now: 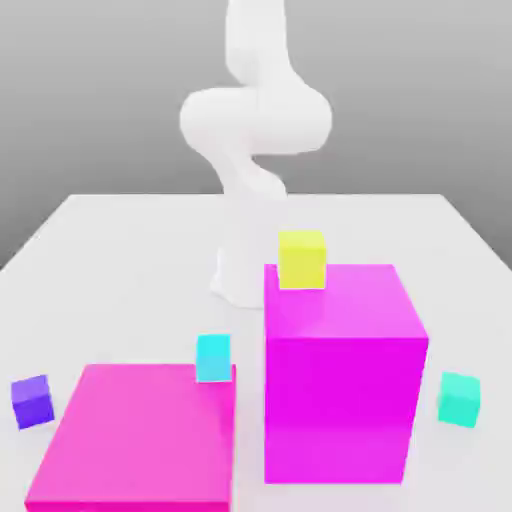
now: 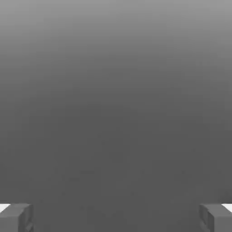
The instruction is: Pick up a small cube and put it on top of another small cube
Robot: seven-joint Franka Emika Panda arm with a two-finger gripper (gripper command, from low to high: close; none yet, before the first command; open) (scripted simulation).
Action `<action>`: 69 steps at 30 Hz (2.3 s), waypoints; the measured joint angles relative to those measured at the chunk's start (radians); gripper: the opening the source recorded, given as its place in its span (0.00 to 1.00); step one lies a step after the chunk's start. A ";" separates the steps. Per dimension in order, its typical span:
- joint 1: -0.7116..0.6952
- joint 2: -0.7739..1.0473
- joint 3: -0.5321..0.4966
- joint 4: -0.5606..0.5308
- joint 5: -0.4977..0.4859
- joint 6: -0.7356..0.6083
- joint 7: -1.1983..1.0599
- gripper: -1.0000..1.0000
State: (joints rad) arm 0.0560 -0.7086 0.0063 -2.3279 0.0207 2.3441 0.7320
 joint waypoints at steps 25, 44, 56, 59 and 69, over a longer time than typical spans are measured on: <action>0.459 0.915 0.161 -0.259 -0.122 0.454 -0.419 0.50; 0.481 0.874 0.156 -0.249 -0.115 0.382 -0.421 0.00; 0.357 0.459 0.086 -0.204 -0.071 -0.106 -0.375 0.00; 0.314 0.351 0.052 -0.211 -0.067 -0.201 -0.366 0.00; 0.177 0.036 -0.058 -0.291 -0.060 -0.402 -0.338 0.00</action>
State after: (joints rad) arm 0.2335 -0.6726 -0.0521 -2.6193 -0.0388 1.9422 0.3943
